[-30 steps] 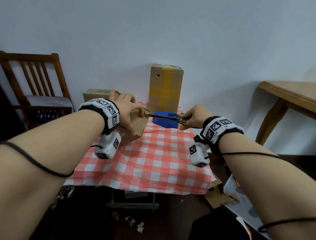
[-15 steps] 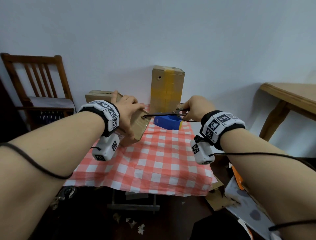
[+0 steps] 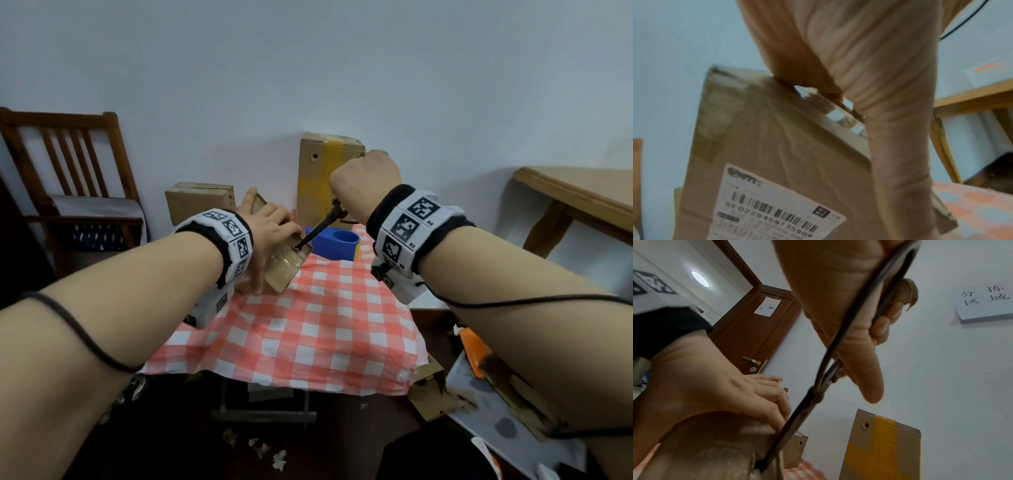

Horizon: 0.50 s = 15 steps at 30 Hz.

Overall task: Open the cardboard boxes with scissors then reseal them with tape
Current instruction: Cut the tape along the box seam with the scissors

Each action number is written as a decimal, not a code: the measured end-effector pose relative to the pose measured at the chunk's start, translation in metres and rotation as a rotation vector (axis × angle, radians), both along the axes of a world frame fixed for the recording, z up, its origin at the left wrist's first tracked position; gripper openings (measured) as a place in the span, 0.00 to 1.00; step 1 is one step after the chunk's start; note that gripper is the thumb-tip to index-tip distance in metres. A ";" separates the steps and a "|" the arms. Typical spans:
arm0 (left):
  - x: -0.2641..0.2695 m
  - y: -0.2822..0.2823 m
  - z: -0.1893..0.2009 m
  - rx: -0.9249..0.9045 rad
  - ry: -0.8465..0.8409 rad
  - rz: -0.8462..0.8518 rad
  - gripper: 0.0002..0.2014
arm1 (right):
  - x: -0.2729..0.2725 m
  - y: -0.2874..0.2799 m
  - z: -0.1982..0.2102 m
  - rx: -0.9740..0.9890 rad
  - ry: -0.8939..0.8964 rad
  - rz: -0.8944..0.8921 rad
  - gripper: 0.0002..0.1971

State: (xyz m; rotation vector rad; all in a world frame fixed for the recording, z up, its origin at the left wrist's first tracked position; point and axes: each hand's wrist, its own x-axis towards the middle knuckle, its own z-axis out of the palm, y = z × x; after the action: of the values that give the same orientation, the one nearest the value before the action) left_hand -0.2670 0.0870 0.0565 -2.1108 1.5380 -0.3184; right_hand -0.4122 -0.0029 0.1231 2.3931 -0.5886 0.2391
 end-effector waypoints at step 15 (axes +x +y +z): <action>-0.012 0.014 -0.010 0.047 -0.242 -0.135 0.31 | 0.011 -0.014 -0.024 0.123 0.056 0.004 0.11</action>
State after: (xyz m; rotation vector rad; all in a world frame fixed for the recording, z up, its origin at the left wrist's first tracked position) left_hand -0.2787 0.1014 0.0466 -1.8602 1.5303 -0.5581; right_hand -0.4012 -0.0166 0.0988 2.5107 -0.5878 0.1401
